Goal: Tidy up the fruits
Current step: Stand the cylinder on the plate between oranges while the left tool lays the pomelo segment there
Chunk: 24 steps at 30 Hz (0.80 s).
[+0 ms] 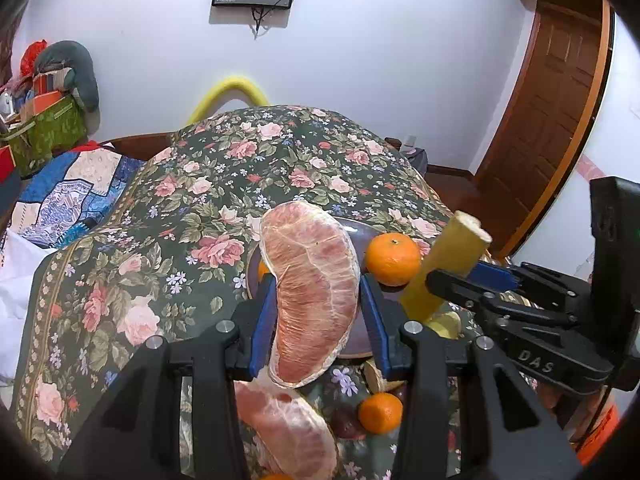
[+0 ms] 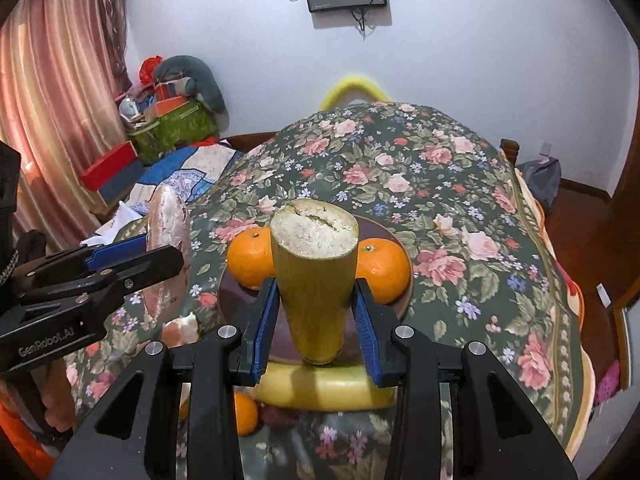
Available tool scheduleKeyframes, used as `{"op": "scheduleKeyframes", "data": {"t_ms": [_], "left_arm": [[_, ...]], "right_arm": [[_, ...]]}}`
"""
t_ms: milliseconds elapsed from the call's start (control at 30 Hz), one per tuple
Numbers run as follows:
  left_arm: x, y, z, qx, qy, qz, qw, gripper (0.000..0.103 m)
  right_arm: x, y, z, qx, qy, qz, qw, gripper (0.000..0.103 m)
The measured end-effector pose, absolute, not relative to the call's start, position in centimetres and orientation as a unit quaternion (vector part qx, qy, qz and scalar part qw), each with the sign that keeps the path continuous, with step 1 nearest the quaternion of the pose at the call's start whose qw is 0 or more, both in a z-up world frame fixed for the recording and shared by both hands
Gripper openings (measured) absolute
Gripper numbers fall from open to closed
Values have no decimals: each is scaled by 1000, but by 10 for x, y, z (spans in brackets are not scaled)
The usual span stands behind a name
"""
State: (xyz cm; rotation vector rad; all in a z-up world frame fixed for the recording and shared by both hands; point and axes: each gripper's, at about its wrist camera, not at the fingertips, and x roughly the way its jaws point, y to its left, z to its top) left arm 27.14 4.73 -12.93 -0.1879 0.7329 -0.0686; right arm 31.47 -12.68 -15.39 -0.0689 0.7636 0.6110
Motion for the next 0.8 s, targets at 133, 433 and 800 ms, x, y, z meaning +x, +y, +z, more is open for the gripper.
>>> {"op": "scheduleKeyframes", "data": {"t_ms": [133, 433, 800], "left_arm": [[279, 51, -134, -96, 360, -32, 928, 41], [293, 56, -147, -98, 370, -29, 923, 41], [307, 36, -155, -79, 383, -40, 920, 41]], "right_arm": [[329, -116, -166, -34, 382, 298, 874, 34], [354, -99, -180, -41, 402, 304, 863, 34], [340, -125, -173, -41, 386, 292, 874, 45]]}}
